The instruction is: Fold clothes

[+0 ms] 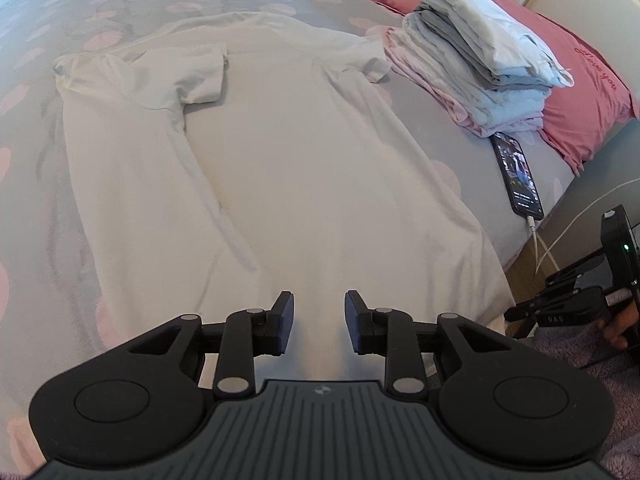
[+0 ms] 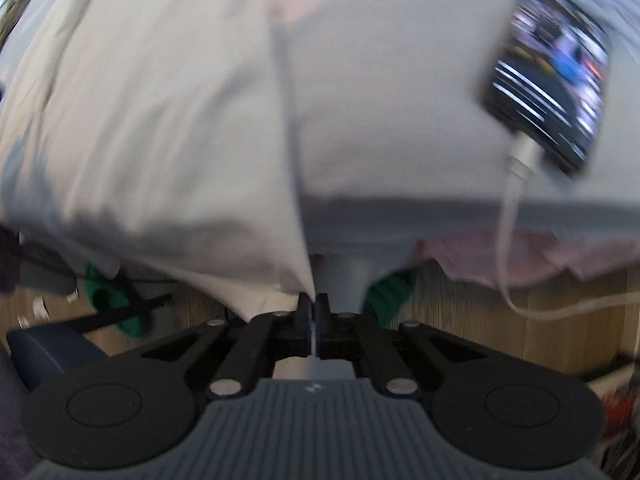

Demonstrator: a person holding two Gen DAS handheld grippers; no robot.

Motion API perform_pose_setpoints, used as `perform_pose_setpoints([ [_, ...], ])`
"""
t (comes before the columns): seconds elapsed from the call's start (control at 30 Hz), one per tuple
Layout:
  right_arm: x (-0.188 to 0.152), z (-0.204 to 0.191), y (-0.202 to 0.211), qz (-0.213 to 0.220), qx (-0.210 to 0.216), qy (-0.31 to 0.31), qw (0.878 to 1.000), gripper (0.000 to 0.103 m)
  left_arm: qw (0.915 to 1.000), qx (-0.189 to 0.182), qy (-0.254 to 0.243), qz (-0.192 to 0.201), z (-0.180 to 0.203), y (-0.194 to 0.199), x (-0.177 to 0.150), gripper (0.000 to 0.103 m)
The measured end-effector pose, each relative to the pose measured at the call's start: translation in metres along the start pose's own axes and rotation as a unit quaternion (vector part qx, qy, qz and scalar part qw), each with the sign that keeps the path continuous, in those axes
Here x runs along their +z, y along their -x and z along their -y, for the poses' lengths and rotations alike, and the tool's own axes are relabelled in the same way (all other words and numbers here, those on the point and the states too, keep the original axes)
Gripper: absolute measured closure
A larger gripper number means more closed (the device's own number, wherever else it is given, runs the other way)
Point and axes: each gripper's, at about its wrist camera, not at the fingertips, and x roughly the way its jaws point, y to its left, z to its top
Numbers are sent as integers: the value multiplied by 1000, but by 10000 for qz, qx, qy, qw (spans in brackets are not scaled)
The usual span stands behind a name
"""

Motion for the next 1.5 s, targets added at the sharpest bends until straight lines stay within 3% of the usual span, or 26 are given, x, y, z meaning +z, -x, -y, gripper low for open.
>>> perform_pose_setpoints([
  [0.2, -1, -10, 23, 159, 103, 94, 9998, 102, 10000, 30, -24, 24, 3, 2, 0, 72],
  [0.47, -11, -50, 89, 965, 1162, 131, 9884, 102, 9999, -62, 89, -6, -1, 8, 13, 72],
  [0.67, 1, -101, 104, 1339, 1774, 508, 9737, 102, 10000, -37, -53, -27, -4, 21, 45, 72],
  [0.83, 1, -155, 91, 1249, 2162, 1265, 9600, 102, 9996, 129, -235, 63, -11, 32, 78, 72],
  [1.0, 3, -178, 64, 849, 2205, 1660, 9574, 102, 9980, 50, -627, 86, -6, 26, 118, 71],
  [1.07, 4, -186, 53, 680, 2217, 1799, 9560, 102, 9954, 166, -943, 69, 3, 15, 135, 65],
  [1.2, 9, -185, 46, 585, 2255, 1777, 9561, 102, 9860, 331, -1632, 111, 27, -14, 167, 64],
  [1.5, 15, -176, 32, 435, 2522, 1579, 9537, 102, 9545, 557, -2924, 161, 82, -110, 208, 64],
])
